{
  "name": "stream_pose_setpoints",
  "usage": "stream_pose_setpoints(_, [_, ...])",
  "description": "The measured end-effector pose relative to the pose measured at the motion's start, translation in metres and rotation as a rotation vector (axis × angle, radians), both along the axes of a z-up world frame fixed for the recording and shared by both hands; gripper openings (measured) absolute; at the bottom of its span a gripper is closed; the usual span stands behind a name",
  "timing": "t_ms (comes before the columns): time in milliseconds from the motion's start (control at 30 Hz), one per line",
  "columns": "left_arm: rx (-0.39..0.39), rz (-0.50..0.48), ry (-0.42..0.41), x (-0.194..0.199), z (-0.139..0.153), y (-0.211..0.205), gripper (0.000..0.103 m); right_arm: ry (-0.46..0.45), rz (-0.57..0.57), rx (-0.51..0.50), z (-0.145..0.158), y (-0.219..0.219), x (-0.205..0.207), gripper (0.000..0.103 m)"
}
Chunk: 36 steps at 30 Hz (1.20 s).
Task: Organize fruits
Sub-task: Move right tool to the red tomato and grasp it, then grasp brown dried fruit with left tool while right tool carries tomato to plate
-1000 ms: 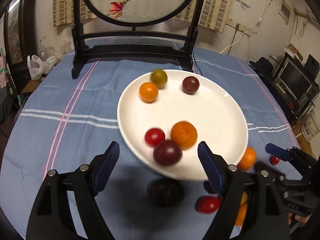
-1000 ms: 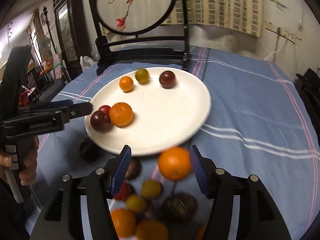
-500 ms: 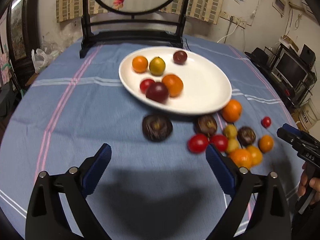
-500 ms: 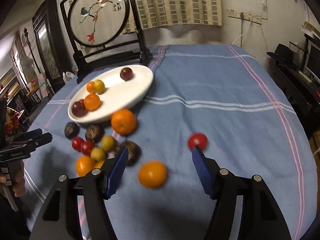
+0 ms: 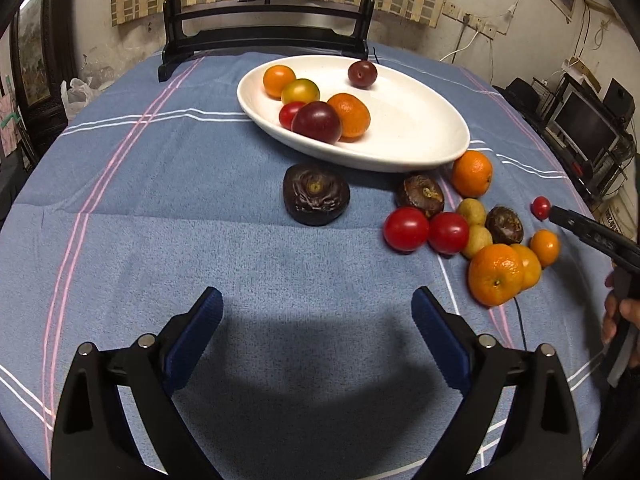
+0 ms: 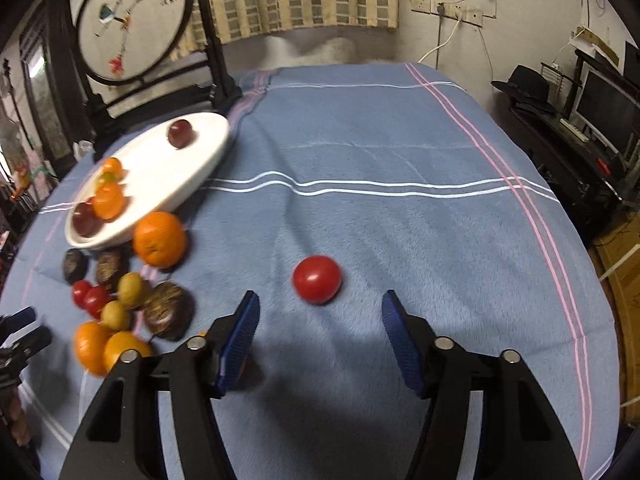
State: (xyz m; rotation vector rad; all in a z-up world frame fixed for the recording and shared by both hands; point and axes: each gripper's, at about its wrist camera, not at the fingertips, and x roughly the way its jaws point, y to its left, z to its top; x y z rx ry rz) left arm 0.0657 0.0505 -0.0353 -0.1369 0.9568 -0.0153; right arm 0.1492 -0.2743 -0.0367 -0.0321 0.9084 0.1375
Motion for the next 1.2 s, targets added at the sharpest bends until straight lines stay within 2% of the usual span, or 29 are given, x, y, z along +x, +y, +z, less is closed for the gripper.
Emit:
stream_pose_setpoints(67, [-0.005,-0.009,0.011,0.001,-0.003,-0.001,0.093,0.019,0.002,-0.012,-0.006,0.003,0.008,0.053])
stream_pose_setpoints(167, [-0.010,-0.015,0.022,0.004,-0.006,-0.001,0.093,0.027,-0.004,-0.021,-0.012,0.007,0.017,0.050])
stream_pose_setpoints(300, [-0.011,-0.008,0.039,0.008,-0.008,0.000,0.093,0.022,0.008,-0.041,-0.017,0.012,0.019,0.035])
stream_pose_setpoints(367, [0.005,-0.012,0.052,0.009,-0.010,-0.001,0.093,0.020,0.007,-0.030,-0.017,0.010,0.019,0.031])
stream_pose_setpoints(500, [0.029,-0.012,0.063,0.013,-0.012,0.000,0.093,0.017,0.003,0.020,-0.016,0.004,0.019,0.030])
stream_pose_setpoints(600, [0.021,0.007,0.070,0.017,-0.011,0.005,0.093,-0.027,0.009,0.087,-0.007,-0.002,0.013,0.030])
stream_pose_setpoints(733, [0.054,0.036,0.085,0.030,-0.014,0.009,0.093,-0.075,0.042,0.105,0.002,0.001,0.004,0.030])
stream_pose_setpoints(933, [0.146,0.034,0.066,0.055,-0.007,0.008,0.093,-0.065,0.084,0.122,0.002,0.004,0.000,0.030])
stream_pose_setpoints(1100, [0.156,0.026,0.085,0.073,-0.010,0.013,0.087,-0.076,0.103,0.134,0.007,0.005,-0.005,0.030])
stream_pose_setpoints(1200, [0.159,0.007,0.098,0.076,-0.017,0.010,0.087,-0.071,0.112,0.145,0.006,0.007,-0.006,0.030])
